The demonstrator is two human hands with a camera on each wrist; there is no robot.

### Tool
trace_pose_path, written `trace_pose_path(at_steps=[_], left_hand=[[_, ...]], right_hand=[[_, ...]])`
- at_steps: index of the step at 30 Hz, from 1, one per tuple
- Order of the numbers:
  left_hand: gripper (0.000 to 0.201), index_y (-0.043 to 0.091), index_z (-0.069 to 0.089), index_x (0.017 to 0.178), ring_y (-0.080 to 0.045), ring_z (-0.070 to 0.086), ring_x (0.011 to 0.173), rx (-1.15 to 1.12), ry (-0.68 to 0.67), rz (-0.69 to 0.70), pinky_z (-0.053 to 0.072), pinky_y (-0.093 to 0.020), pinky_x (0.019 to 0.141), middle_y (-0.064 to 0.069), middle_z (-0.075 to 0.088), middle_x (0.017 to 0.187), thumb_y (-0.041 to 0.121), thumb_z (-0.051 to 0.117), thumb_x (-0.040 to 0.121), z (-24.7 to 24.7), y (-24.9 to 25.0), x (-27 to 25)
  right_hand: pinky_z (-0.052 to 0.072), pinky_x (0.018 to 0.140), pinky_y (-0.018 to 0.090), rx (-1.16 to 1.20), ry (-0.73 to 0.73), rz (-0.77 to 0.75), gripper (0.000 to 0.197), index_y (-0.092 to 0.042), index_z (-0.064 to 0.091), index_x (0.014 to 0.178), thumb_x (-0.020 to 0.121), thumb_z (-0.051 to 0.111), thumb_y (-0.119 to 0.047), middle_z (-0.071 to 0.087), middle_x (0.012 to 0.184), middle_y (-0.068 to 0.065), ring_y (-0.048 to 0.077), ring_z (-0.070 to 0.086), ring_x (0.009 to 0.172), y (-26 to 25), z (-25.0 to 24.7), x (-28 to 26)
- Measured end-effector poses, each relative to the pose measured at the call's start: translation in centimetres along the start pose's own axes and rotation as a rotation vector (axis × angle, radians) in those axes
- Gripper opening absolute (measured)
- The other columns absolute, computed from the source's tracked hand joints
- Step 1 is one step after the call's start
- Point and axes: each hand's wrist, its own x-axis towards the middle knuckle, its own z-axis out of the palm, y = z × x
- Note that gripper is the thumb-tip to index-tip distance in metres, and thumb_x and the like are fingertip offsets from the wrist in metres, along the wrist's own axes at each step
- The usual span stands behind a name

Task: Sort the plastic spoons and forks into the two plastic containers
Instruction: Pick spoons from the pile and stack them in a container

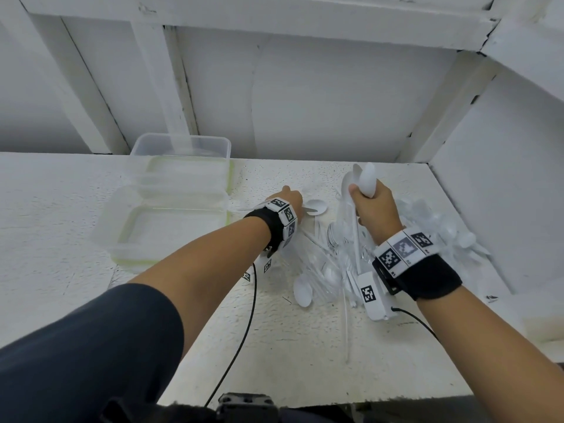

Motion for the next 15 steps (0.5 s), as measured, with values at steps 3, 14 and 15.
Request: trace_pose_path(at_steps=[3,14,15], left_hand=[[0.025,0.005,0.055,0.111,-0.03,0.059,0.094,0.008,0.016,-0.044,0.046,-0.035,0.073,-0.009,0.04,0.12,0.018,0.049,0.091,0.0,0.2,-0.2],[0.021,0.012,0.063,0.083,-0.022,0.055,0.079,-0.274,0.222,0.147,0.04,-0.026,0.062,-0.002,0.048,0.097,0.025,0.049,0.092,-2.2,-0.4,-2.4],[0.024,0.014,0.058,0.073,-0.022,0.053,0.076,-0.334,0.23,0.167,0.036,-0.025,0.057,-0.001,0.051,0.084,0.025,0.049,0.092,-2.9,-0.5,-2.8]], right_hand=[[0.036,0.057,0.027,0.01,-0.019,0.004,0.015,-0.014,0.047,0.079,0.094,0.049,-0.016,0.036,0.064,-0.001,0.012,0.034,0.059,0.1,0.2,-0.3],[0.037,0.053,0.022,0.05,-0.003,0.042,0.008,-0.011,0.049,0.089,0.094,0.048,-0.016,0.039,0.068,0.002,0.012,0.038,0.061,0.4,0.3,-0.1],[0.036,0.049,0.019,0.076,-0.001,0.051,0.01,-0.013,0.048,0.084,0.094,0.049,-0.016,0.039,0.068,0.002,0.011,0.038,0.059,0.2,0.4,-0.1]])
